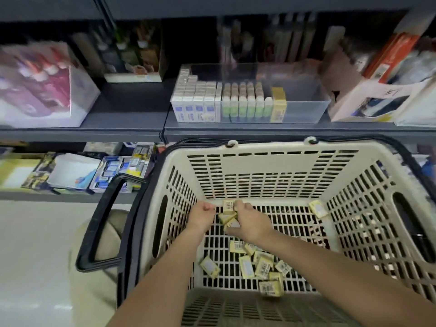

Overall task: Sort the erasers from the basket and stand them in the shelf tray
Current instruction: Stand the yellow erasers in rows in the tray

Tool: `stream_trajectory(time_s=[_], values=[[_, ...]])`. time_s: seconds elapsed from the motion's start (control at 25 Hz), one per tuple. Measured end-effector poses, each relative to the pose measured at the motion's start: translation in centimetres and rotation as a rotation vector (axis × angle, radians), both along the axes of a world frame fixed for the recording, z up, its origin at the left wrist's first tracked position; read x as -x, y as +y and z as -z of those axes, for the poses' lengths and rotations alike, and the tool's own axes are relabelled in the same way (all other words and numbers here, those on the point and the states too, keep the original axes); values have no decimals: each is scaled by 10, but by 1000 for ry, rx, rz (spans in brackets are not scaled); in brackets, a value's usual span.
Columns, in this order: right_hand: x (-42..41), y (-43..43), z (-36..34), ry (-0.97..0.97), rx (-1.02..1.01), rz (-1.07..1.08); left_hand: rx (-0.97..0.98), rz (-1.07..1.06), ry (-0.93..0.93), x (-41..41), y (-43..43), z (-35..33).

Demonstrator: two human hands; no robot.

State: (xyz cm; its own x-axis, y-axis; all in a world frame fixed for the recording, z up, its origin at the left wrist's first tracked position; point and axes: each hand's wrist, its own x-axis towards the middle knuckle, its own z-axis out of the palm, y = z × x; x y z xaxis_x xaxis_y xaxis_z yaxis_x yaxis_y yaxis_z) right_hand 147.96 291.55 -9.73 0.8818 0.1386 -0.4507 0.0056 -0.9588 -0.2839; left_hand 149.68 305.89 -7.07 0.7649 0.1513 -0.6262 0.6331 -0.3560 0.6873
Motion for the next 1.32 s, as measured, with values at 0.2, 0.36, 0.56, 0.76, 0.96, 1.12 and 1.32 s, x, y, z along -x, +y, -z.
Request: stream_trajectory(time_s=[0.2, 0.36, 0.56, 0.76, 0.96, 1.12, 1.32], values=[[-11, 12, 7, 21, 50, -75, 168, 72, 193, -2, -4, 10], [-8, -13, 14, 23, 6, -201, 264, 91, 337, -4, -1, 21], [-2, -20, 23, -32, 35, -247, 288, 59, 446, 0, -7, 24], [-4, -21, 16, -3, -235, -89, 420, -70, 469, -1, -5, 28], [7, -14, -7, -110, -527, 48, 716, -215, 606, -4, -13, 24], [4, -18, -29, -61, -541, 108, 934, -88, 582, -7, -12, 12], [3, -41, -51, -17, -541, 229, 910, -77, 474, -4, -13, 5]])
